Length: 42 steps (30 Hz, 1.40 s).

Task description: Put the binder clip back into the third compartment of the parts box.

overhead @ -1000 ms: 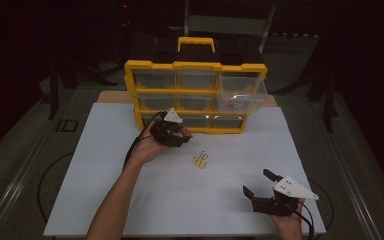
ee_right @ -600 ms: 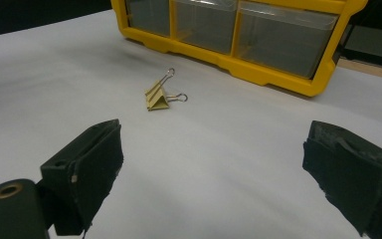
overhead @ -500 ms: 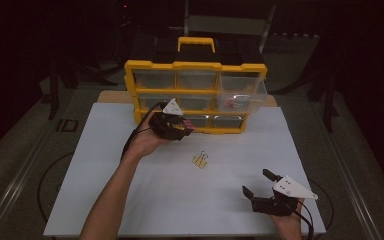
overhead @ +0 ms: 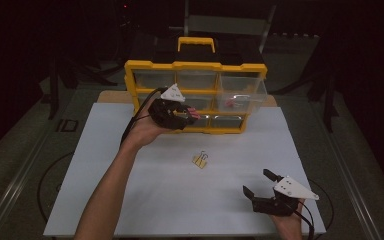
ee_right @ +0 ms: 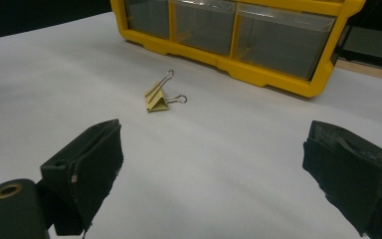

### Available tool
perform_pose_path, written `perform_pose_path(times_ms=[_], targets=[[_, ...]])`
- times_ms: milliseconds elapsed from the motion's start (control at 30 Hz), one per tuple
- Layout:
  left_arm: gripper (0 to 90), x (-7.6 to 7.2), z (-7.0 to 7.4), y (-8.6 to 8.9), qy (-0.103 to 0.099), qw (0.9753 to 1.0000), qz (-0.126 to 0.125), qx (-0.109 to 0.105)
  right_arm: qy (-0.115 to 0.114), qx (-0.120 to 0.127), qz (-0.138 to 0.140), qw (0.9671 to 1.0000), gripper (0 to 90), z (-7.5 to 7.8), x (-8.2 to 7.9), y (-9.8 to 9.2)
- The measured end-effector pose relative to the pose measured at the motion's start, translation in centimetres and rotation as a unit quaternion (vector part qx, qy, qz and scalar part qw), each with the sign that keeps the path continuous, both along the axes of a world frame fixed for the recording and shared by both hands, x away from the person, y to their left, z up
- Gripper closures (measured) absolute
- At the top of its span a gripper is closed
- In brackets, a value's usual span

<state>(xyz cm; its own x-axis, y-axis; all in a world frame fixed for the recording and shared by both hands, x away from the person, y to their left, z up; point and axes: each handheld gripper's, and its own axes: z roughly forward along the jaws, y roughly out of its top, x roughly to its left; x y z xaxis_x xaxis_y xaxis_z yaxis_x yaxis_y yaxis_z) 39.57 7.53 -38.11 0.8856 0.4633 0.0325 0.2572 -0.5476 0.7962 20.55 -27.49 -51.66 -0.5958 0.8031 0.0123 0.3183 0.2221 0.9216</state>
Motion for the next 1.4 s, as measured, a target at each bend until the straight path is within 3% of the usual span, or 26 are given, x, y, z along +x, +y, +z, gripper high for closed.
perform_pose_path(times_ms=[33, 67, 267, 800, 1100, 1400], targets=[[50.0, 0.0, 0.0, 0.0, 0.0, 1.0, 0.0, 0.0, 0.0, 0.0, 0.0, 1.0, 8.5, 0.0, 0.0, 0.0], [50.0, 0.1, 1.2, 0.0, -0.006, 1.0, -0.005, -0.002, 0.0, 0.0, 0.0, 1.0, 8.5, 0.0, 0.0, 0.0], [50.0, 0.4, 3.8, -0.2, -0.01, 0.9997, -0.017, -0.017, 0.0, -0.001, 0.001, 1.0, 8.5, 0.0, 0.0, 0.0], [50.0, 1.7, 9.3, -1.4, -0.026, 0.9989, -0.035, -0.02, -0.001, -0.004, -0.002, 1.0, 8.5, 0.0, 0.0, -0.1], [50.0, 3.0, 10.7, -2.3, -0.017, 0.9991, -0.033, -0.023, -0.002, -0.005, -0.001, 1.0, 8.5, 0.0, 0.0, 0.1], [50.0, 3.9, 11.0, -3.9, -0.013, 0.9991, -0.034, -0.021, -0.003, -0.005, -0.003, 1.0, 8.5, 0.0, 0.0, -0.1]])
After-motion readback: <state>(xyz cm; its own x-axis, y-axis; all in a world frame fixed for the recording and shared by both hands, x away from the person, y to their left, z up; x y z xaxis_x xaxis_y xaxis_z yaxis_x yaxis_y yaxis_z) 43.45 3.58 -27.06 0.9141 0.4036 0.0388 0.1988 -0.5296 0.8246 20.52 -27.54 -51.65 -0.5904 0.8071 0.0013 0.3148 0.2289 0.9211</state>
